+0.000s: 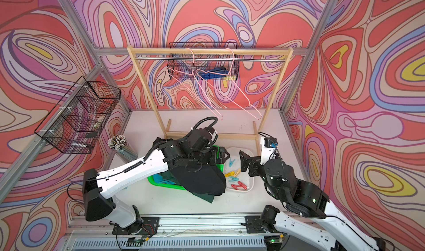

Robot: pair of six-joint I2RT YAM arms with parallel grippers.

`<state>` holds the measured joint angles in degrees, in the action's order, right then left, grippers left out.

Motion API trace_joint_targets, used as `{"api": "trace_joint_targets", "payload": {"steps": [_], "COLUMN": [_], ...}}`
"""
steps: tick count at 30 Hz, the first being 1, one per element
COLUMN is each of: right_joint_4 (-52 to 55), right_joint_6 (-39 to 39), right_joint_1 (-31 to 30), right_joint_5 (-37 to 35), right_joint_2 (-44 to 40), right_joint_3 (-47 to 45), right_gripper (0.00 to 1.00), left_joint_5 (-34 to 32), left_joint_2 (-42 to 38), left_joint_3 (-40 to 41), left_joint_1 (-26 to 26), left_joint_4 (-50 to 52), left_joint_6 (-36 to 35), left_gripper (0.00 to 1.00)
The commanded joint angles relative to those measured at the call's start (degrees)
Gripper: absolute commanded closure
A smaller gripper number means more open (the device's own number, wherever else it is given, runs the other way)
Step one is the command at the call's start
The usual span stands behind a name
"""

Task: Remove the clothespins securing t-shirts to the hanger
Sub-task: Pick up the hanger from the basket.

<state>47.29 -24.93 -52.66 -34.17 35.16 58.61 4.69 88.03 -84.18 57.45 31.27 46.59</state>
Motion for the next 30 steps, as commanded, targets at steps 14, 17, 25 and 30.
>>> {"api": "trace_joint_targets", "payload": {"steps": [14, 17, 25, 30], "right_joint_4": [-11.91, -14.73, -20.69, -27.18], "right_joint_6": [-1.6, -1.84, -4.21, -4.34], "right_joint_1": [0.27, 0.62, 8.43, 10.84], "right_joint_5": [14.46, 17.46, 32.85, 38.56], "right_joint_2": [19.77, 23.77, 35.03, 39.8], "right_joint_3": [-0.38, -0.08, 2.1, 1.93], "right_gripper": [0.02, 0.02, 0.02, 0.04], "left_joint_5": [-12.39, -10.58, -4.89, -4.6], "left_joint_2": [-21.61, -25.41, -29.44, -29.58], "left_joint_3": [13.07, 16.17, 19.28, 19.28], "left_joint_1": [-6.57, -10.26, -17.87, -19.89], "left_joint_4": [9.43, 9.97, 13.32, 15.88], "left_joint_6": [-5.98, -6.62, -9.24, -11.86], "left_gripper": [0.06, 0.05, 0.0, 0.0]}}
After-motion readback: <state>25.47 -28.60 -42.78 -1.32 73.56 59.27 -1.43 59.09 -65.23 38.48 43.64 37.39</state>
